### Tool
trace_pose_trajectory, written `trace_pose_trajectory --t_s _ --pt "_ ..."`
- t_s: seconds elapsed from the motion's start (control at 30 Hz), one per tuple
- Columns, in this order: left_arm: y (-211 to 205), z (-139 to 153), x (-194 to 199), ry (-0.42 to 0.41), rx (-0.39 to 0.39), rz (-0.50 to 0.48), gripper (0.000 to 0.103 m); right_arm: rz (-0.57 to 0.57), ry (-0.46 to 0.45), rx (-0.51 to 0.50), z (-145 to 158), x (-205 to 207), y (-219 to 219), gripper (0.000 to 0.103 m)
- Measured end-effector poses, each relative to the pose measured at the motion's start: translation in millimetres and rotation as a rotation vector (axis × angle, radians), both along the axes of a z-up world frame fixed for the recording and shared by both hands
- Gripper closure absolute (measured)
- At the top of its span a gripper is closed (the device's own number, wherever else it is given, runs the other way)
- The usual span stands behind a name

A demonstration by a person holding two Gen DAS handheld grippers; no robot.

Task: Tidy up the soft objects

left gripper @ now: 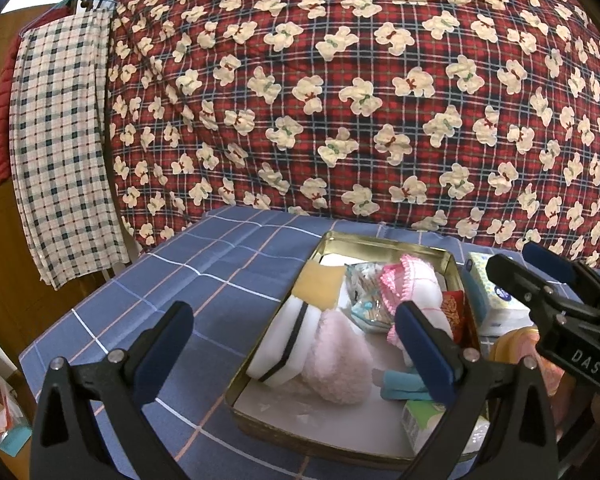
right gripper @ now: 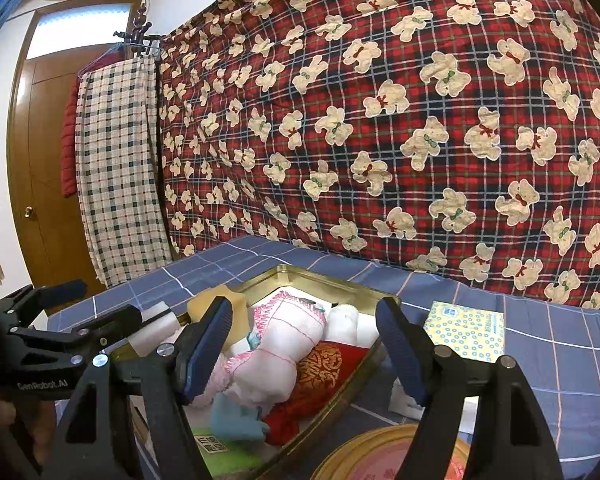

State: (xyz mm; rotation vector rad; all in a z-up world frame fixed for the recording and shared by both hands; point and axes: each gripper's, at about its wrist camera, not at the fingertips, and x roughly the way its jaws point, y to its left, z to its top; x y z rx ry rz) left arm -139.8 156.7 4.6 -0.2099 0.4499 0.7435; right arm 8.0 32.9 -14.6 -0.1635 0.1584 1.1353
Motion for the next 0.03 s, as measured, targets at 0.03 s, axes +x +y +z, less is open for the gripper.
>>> trace_pose_trajectory --t_s 0.03 --pt "-0.2 0.0 -2.0 -0.001 -0.004 -0.006 0.001 0.001 0.0 -0.001 -0.1 -0.1 -0.1 0.027"
